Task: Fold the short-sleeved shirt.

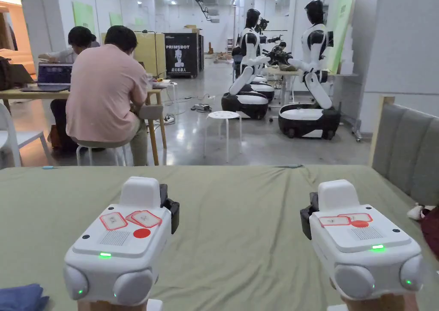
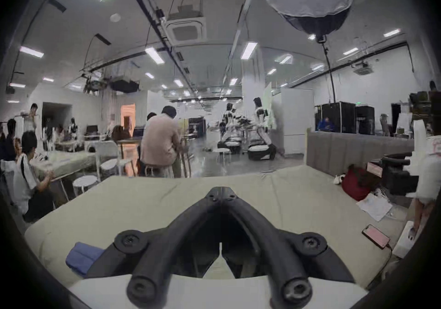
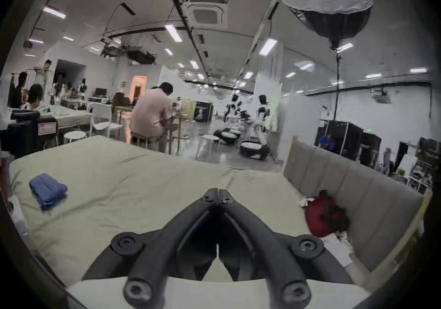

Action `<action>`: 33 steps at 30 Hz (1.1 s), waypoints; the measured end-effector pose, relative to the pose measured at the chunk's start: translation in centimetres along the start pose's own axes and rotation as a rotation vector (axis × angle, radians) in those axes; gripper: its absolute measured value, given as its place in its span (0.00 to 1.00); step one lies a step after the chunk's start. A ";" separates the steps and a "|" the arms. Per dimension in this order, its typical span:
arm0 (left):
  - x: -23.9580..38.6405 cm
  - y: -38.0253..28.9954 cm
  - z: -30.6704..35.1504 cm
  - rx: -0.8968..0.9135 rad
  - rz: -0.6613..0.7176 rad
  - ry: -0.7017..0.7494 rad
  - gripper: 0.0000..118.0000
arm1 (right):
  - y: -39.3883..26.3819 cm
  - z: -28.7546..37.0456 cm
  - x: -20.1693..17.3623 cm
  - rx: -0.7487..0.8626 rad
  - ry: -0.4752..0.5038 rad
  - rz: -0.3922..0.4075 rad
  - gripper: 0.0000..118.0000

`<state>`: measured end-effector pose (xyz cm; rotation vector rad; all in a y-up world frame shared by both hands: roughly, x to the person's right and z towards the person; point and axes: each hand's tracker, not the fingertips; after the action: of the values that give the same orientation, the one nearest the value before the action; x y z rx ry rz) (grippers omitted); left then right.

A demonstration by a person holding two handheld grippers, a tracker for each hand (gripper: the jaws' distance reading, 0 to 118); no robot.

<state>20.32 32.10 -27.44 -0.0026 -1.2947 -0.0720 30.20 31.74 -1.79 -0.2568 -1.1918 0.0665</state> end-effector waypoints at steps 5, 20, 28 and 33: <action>0.9 0.6 0.8 0.045 -0.032 0.004 0.00 | -0.7 0.8 0.8 0.008 -0.009 -0.020 0.00; 0.0 -0.3 2.3 0.080 -0.094 0.046 1.00 | -0.4 0.9 -0.5 0.095 0.036 -0.076 1.00; -1.2 -0.3 2.7 0.081 -0.062 0.071 1.00 | -0.2 0.8 -1.0 0.111 0.052 -0.087 1.00; -1.6 -0.4 3.1 0.078 -0.059 0.081 1.00 | -0.1 0.8 -1.3 0.117 0.064 -0.098 1.00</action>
<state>16.91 31.94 -28.16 0.1050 -1.2156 -0.0715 28.96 31.51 -2.68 -0.0963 -1.1312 0.0419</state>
